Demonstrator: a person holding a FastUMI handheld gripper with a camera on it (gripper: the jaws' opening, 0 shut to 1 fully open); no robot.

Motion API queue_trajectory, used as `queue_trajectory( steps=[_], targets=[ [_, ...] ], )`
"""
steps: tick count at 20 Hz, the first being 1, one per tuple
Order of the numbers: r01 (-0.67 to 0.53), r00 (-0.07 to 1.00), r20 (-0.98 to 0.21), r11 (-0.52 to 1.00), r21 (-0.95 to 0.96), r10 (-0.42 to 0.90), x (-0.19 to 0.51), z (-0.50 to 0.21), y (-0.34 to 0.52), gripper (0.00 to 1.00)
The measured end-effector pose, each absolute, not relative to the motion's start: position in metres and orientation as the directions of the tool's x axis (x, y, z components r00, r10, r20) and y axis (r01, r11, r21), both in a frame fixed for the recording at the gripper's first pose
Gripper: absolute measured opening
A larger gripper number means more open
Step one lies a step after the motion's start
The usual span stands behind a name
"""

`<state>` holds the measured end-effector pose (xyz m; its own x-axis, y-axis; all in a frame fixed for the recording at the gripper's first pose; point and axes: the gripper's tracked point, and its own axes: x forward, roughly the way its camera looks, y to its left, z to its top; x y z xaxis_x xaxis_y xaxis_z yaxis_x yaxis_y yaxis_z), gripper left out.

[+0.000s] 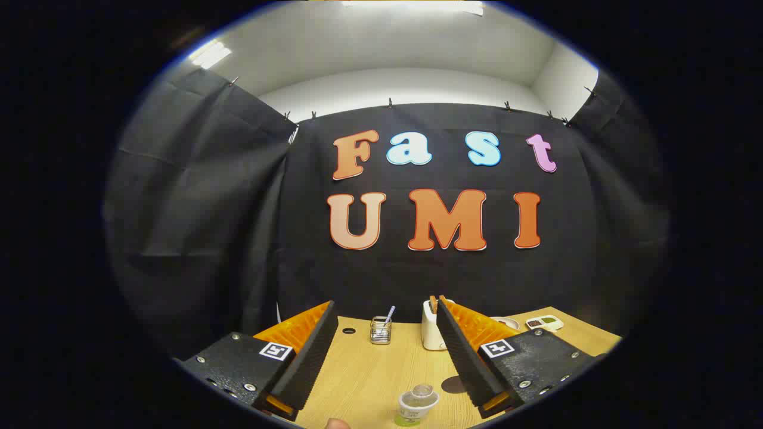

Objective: Take the bottle from table, then pour the juice into the cup, finally place the bottle on the coaster

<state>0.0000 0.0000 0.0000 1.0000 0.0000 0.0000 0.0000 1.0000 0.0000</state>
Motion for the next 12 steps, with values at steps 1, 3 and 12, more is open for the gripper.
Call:
queue_trajectory(
  steps=[1, 3, 12],
  targets=[
    [-0.003, 1.0, -0.003, 1.0, -0.001, 0.003, 0.0, -0.003, 0.0, 0.99],
    [0.002, 1.0, -0.009, 1.0, 0.006, -0.002, -0.001, -0.006, -0.003, 0.99],
    [0.018, 1.0, -0.003, 0.999, -0.039, -0.019, -0.001, -0.015, 0.003, 0.99]
  ],
)
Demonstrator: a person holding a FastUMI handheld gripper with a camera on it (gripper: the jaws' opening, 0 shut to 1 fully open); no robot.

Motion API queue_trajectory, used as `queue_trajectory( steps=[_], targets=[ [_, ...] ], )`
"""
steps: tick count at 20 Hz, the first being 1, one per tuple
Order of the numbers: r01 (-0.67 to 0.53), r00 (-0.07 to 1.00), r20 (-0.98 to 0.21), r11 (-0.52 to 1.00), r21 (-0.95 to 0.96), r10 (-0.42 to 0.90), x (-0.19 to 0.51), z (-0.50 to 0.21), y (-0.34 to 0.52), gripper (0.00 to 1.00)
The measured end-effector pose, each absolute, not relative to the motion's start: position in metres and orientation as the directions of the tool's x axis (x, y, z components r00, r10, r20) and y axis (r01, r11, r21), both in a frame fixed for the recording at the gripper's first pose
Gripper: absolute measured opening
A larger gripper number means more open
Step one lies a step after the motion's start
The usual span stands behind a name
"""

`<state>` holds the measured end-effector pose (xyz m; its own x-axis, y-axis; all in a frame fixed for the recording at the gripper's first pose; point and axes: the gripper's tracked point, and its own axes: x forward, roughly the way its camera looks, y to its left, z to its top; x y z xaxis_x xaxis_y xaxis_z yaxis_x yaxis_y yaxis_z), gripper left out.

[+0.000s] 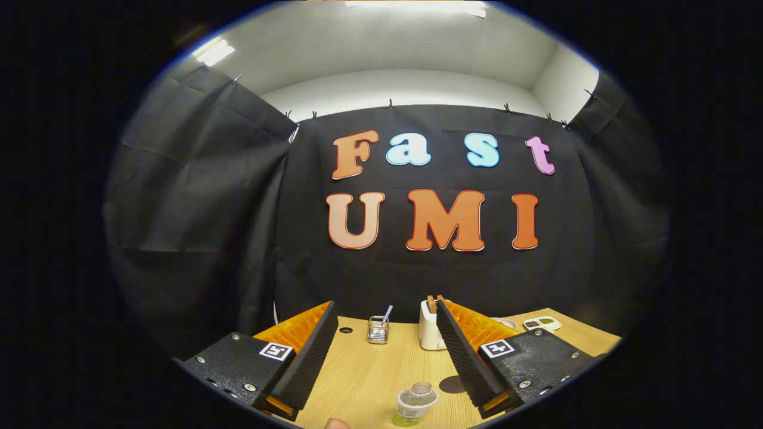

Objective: Take the bottle from table, then pour the juice into the cup, finally place the bottle on the coaster

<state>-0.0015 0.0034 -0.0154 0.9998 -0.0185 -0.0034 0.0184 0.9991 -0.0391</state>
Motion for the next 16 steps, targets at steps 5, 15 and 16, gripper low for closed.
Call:
queue_trajectory(
  steps=[5, 15, 16],
  targets=[
    [0.012, 0.999, -0.051, 0.999, -0.05, -0.014, 0.005, -0.037, 0.011, 0.99],
    [0.074, 0.992, -0.099, 0.997, -0.027, -0.076, -0.005, -0.054, -0.01, 0.99],
    [0.084, 0.99, -0.114, 0.996, -0.038, -0.088, -0.005, -0.06, -0.014, 0.99]
  ],
)
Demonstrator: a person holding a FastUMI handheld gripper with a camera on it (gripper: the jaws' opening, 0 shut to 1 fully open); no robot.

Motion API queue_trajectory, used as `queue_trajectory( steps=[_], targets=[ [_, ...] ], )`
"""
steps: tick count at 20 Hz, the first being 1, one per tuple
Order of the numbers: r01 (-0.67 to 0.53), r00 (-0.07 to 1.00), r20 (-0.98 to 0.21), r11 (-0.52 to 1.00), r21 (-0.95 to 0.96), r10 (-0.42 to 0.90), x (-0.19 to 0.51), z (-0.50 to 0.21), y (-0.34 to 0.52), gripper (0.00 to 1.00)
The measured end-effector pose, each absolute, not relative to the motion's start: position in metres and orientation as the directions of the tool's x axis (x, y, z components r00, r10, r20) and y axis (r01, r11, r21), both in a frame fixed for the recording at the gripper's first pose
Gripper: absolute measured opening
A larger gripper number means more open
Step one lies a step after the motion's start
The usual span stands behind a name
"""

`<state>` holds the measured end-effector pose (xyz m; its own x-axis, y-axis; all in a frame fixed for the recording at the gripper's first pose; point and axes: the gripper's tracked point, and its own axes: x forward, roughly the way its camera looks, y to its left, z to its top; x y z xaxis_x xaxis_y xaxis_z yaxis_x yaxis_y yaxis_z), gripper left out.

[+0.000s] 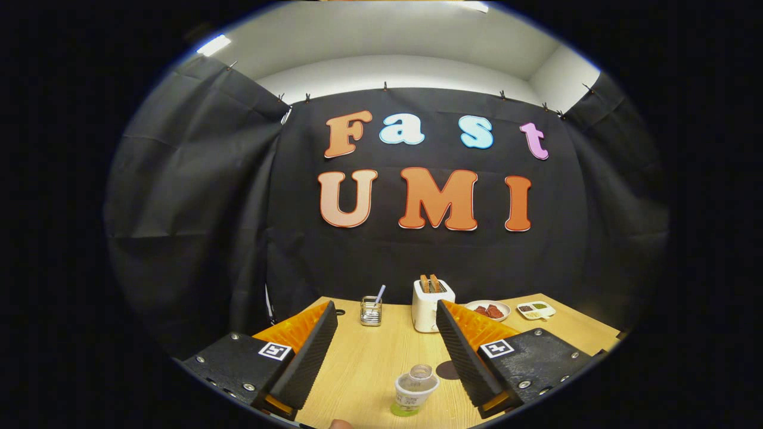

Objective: Take the bottle from table, then pour the juice into the cup, finally place the bottle on the coaster

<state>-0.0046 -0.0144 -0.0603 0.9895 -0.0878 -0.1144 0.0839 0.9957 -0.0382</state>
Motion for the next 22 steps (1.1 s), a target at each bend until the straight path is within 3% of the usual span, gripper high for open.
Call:
queue_trajectory(
  steps=[22],
  targets=[
    [0.119, 0.91, -0.393, 0.991, -0.067, -0.136, -0.01, -0.247, -0.04, 1.0]
  ],
)
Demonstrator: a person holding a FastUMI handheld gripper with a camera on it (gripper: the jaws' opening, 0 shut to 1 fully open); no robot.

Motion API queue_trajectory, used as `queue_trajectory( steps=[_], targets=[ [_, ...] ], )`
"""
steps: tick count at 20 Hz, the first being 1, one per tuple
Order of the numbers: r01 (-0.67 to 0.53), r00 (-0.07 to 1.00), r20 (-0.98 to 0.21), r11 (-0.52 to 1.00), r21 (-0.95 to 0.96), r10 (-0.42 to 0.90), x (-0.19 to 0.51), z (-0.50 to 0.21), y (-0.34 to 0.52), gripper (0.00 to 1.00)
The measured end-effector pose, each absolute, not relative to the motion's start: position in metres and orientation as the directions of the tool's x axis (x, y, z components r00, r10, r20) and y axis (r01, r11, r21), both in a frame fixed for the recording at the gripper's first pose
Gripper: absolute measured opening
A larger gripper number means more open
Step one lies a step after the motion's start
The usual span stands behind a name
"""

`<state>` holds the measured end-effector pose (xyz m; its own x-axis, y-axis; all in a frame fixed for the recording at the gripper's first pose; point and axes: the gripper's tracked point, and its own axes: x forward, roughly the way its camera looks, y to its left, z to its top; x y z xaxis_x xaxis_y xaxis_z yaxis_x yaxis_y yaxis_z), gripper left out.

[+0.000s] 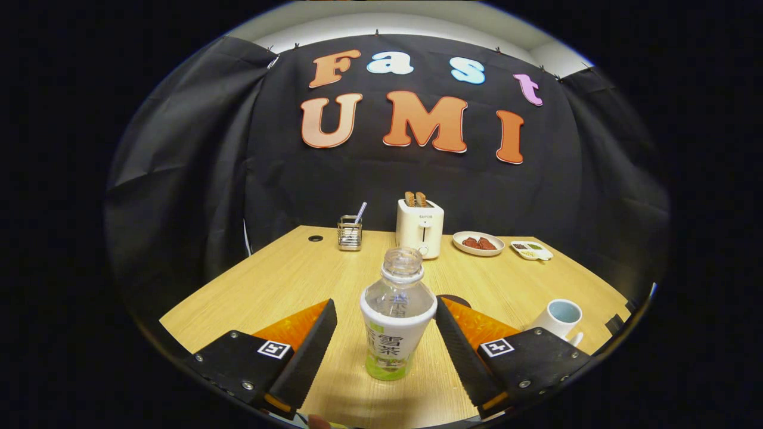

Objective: Take the bottle from table, then pour the juice into the cup, finally place the bottle on the coaster

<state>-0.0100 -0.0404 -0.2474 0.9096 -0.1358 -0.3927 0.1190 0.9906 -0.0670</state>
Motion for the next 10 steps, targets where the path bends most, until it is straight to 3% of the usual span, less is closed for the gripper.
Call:
queue_trajectory(
  steps=[10],
  targets=[
    [0.125, 0.87, -0.471, 0.989, -0.075, -0.146, -0.005, -0.305, -0.04, 1.0]
  ],
)
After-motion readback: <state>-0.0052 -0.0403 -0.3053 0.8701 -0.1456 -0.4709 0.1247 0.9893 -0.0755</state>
